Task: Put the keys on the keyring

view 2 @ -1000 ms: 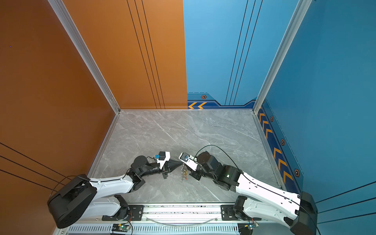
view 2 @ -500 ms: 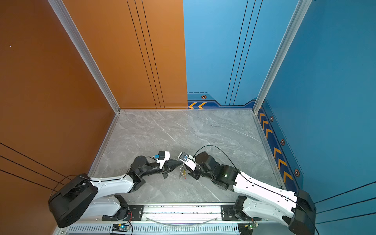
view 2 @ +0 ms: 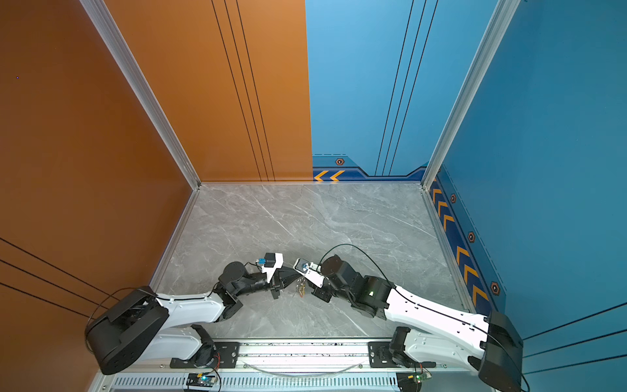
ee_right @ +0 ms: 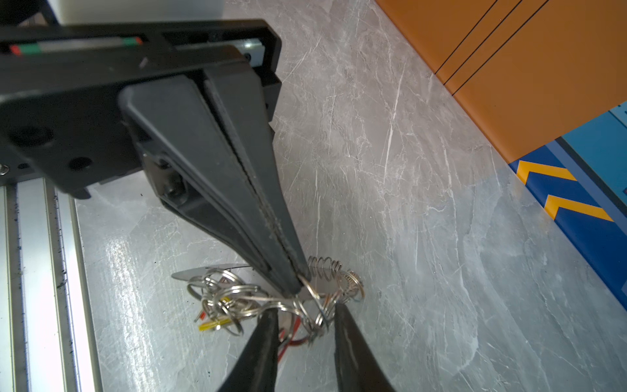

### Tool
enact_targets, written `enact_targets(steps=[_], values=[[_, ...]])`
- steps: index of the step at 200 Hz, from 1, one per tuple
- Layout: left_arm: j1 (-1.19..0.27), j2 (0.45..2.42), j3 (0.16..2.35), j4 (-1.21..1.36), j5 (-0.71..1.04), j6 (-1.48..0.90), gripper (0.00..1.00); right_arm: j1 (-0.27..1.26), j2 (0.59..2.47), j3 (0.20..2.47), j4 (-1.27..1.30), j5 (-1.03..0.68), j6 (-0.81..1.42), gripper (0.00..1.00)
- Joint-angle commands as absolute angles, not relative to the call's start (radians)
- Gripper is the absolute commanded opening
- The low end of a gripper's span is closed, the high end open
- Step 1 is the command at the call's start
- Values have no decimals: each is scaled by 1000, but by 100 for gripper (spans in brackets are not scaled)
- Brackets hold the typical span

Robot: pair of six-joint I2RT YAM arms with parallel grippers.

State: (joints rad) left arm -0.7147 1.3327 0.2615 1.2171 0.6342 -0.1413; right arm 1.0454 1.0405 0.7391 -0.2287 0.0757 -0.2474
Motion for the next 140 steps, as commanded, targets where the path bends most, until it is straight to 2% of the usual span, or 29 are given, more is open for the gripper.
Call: enact_targets(steps=[1, 42, 65, 89, 140], values=[[-718, 1327, 268, 1331, 608, -149, 0, 1045, 978, 713, -283, 67, -269, 36], [-716, 1333, 268, 1333, 628, -146, 0, 991, 869, 701, -292, 69, -239, 37], [-716, 1333, 268, 1338, 655, -148, 0, 950, 862, 711, -283, 61, -207, 34], [-716, 1342, 271, 1354, 698, -158, 0, 924, 874, 715, -269, -38, -195, 25], [-721, 1386, 284, 1407, 771, -190, 0, 940, 882, 713, -252, -220, -208, 20]])
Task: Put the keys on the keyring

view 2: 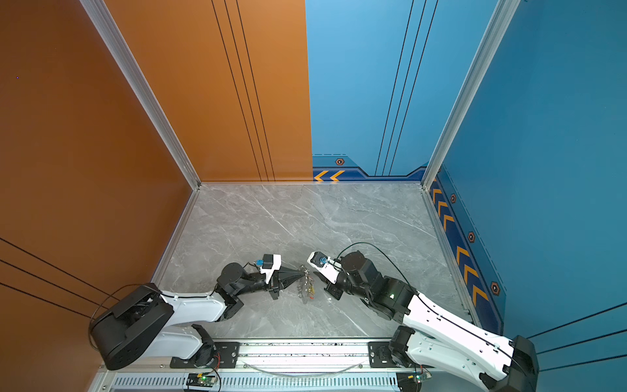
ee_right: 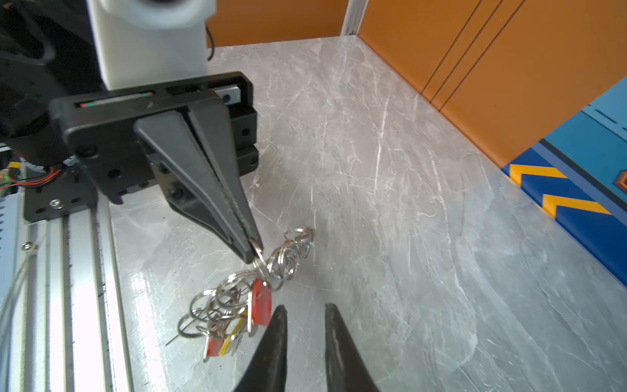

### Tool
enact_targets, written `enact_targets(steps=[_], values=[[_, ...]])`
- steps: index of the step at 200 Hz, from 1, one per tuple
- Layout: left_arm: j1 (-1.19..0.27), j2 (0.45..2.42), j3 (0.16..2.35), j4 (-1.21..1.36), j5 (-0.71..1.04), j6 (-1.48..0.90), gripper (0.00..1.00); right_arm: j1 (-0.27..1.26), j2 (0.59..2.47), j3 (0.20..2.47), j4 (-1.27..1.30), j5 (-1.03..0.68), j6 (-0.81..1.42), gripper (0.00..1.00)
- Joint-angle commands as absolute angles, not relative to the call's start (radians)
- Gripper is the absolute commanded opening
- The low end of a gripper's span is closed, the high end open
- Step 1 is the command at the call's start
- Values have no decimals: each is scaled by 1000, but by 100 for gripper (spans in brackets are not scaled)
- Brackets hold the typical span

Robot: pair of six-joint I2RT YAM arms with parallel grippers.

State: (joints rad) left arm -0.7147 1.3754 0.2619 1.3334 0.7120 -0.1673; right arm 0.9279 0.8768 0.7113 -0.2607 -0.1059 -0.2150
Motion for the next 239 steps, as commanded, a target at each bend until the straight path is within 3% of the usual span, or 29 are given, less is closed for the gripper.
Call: enact_targets(steps=[1, 120, 194, 239], values=[[-721, 1386, 285, 1408, 770, -189, 0, 941, 882, 713, -252, -222, -208, 20], [-730, 1391, 290, 1408, 820, -183, 0, 955, 908, 725, -283, -212, -228, 6], [-719, 1381, 281, 1407, 818, -181, 0, 962, 840, 736, -335, -143, -224, 17], [-720, 1376, 284, 1408, 844, -184, 0, 960, 883, 747, -324, -155, -229, 17]])
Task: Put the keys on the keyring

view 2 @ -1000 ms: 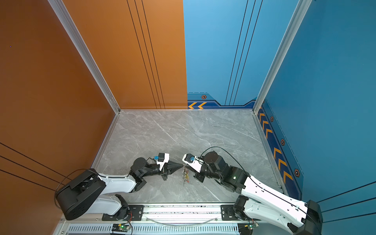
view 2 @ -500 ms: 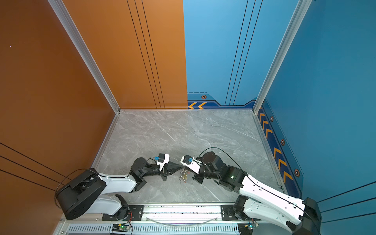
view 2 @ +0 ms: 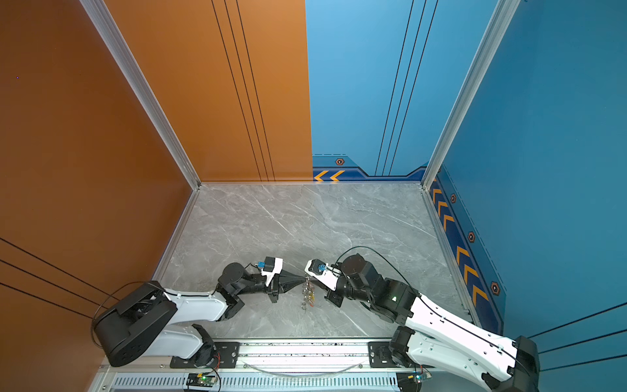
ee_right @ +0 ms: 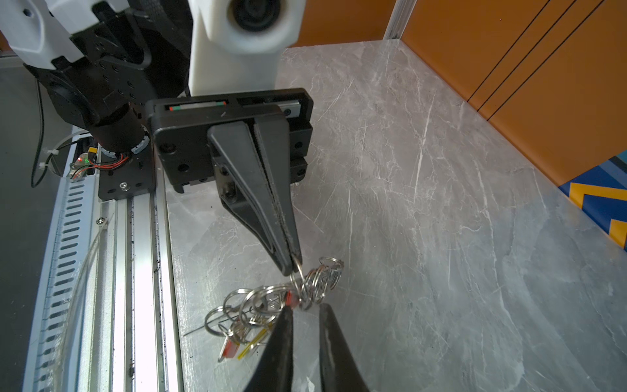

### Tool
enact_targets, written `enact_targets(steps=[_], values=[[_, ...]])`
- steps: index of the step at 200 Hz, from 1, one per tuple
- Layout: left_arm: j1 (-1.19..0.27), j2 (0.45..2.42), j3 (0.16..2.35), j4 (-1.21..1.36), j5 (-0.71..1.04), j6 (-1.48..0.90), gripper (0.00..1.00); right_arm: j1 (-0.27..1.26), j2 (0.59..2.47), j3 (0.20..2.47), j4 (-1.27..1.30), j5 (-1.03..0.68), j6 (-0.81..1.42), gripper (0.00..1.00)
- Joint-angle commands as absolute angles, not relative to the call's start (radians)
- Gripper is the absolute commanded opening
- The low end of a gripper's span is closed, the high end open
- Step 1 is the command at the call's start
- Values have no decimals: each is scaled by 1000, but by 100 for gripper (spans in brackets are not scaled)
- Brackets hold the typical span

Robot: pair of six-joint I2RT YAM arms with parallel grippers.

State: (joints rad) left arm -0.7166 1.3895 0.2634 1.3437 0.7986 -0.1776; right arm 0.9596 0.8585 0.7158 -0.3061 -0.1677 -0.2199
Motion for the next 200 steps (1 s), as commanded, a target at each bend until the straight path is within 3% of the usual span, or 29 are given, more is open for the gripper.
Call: enact_targets(steps=[1, 120, 200], values=[[-720, 1376, 285, 1407, 845, -185, 0, 960, 884, 748, -323, -156, -229, 17], [-735, 1397, 308, 1407, 921, -198, 0, 964, 913, 758, -330, -209, -232, 15], [-737, 1402, 303, 1407, 908, -186, 0, 972, 936, 788, -384, -180, -240, 0]])
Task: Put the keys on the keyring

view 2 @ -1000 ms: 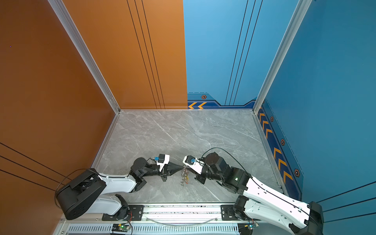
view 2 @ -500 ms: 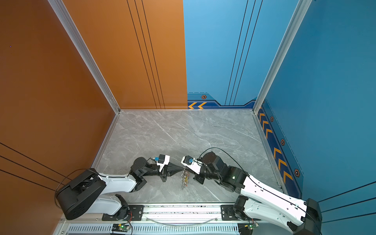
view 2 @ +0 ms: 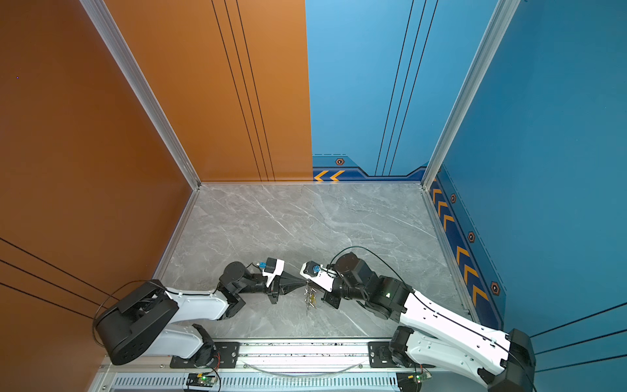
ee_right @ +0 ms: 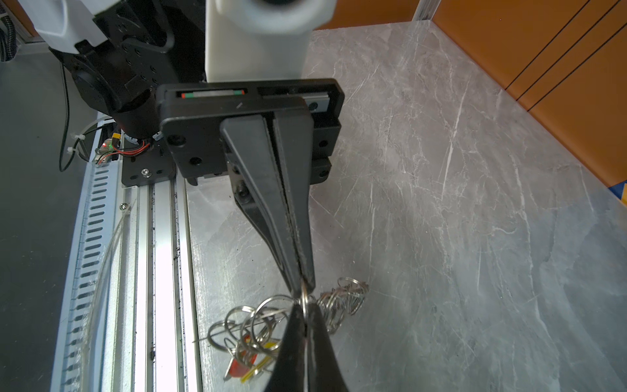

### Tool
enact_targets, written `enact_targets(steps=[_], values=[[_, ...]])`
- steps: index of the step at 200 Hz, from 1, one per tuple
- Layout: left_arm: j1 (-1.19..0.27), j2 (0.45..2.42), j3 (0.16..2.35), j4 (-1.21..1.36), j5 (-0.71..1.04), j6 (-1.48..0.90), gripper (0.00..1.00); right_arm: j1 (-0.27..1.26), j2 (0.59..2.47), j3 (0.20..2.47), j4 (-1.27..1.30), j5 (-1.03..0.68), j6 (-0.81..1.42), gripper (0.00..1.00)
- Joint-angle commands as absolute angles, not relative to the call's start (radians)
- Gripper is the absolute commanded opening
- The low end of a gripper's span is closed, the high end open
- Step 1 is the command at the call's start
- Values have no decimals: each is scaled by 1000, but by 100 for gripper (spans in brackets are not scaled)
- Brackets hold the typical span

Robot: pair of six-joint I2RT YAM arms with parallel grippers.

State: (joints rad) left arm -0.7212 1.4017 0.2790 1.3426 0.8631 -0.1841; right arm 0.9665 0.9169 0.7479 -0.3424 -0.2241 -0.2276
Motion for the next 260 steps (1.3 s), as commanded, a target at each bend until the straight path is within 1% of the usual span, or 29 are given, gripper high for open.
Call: enact_targets(steps=[1, 5, 18, 33, 41, 63, 75, 91, 117, 182, 224, 260], values=[[-738, 1403, 303, 1407, 907, -186, 0, 972, 936, 790, -386, -178, -240, 0], [-737, 1404, 302, 1405, 903, -183, 0, 975, 939, 796, -394, -172, -242, 0], [-727, 1398, 290, 1392, 868, -167, 11, 980, 951, 818, -432, -148, -252, 0], [-711, 1360, 275, 1346, 835, -137, 16, 988, 968, 850, -489, -115, -267, 0], [-707, 1323, 278, 1258, 810, -94, 18, 991, 976, 867, -517, -97, -273, 0], [-737, 1196, 323, 884, 715, 79, 20, 1001, 1010, 912, -585, -59, -299, 0], [-756, 1147, 325, 792, 670, 138, 20, 1005, 1028, 938, -611, -46, -314, 0], [-762, 1129, 317, 786, 646, 149, 21, 1010, 1047, 966, -624, -48, -330, 0], [-764, 1142, 327, 787, 657, 130, 21, 1024, 1073, 996, -630, -56, -355, 0], [-755, 1160, 344, 789, 678, 76, 23, 1049, 1089, 996, -617, -75, -380, 0], [-744, 1182, 346, 832, 726, 34, 23, 1051, 1092, 991, -607, -83, -388, 0], [-744, 1193, 353, 832, 751, 27, 21, 1053, 1101, 990, -598, -86, -388, 0]])
